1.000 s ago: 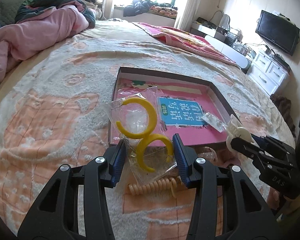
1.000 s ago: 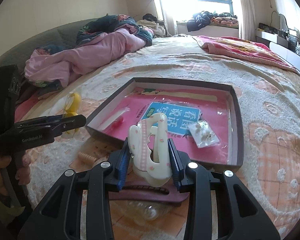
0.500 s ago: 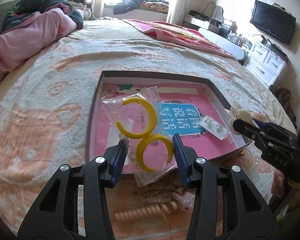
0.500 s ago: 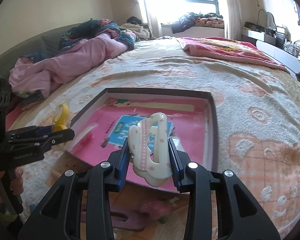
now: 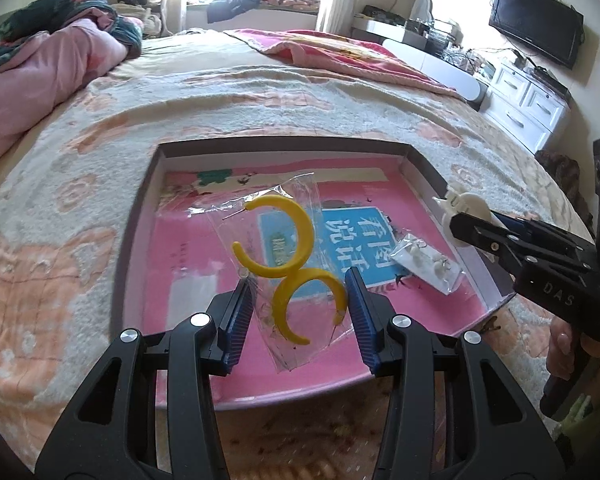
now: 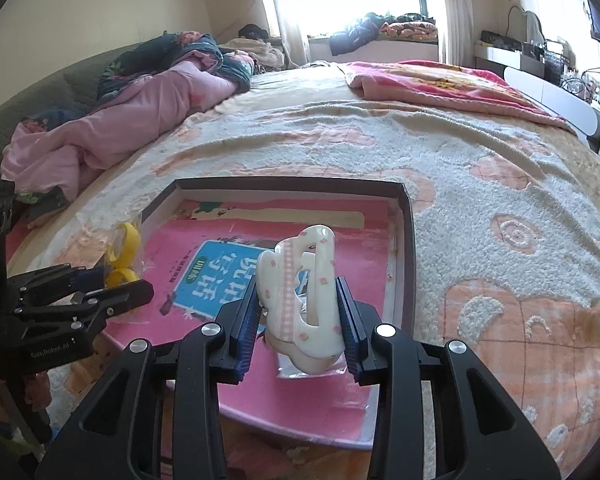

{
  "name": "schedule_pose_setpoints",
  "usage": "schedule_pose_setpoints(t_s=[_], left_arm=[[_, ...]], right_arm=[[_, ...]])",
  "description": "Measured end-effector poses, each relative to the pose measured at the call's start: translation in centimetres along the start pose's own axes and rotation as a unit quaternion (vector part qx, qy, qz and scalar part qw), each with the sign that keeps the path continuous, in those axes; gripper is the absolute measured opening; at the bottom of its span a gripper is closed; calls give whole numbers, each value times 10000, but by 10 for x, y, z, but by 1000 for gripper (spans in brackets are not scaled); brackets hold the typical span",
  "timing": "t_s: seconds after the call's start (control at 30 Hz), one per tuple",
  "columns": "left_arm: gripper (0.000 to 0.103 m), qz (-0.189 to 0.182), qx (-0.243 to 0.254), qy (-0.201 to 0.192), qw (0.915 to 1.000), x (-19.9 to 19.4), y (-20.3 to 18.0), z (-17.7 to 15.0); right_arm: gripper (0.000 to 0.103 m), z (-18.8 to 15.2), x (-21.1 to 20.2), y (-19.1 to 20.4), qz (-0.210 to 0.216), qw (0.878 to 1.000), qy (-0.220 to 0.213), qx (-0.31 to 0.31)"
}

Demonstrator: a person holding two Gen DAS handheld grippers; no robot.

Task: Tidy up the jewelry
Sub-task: 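Place the white claw clip in the tray with the right tool while the left tool places the bangles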

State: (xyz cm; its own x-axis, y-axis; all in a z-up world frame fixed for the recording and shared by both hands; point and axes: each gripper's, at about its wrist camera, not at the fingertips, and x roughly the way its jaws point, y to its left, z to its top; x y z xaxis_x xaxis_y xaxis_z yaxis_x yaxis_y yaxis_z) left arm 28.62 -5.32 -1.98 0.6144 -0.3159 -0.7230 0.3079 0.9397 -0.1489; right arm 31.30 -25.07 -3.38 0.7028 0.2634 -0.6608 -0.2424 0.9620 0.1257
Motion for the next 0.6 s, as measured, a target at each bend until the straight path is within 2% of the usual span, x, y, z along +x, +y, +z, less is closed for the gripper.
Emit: schedule_pose_setpoints(t_s=[0.33, 0.6], left_arm=[[37, -127, 254, 356, 9990, 24, -11, -4], [37, -142, 259, 456, 9985, 30, -11, -11]], right_arm=[[34, 6, 27, -12, -191, 9994, 275, -32], [34, 4, 40, -15, -168, 9991, 400, 31]])
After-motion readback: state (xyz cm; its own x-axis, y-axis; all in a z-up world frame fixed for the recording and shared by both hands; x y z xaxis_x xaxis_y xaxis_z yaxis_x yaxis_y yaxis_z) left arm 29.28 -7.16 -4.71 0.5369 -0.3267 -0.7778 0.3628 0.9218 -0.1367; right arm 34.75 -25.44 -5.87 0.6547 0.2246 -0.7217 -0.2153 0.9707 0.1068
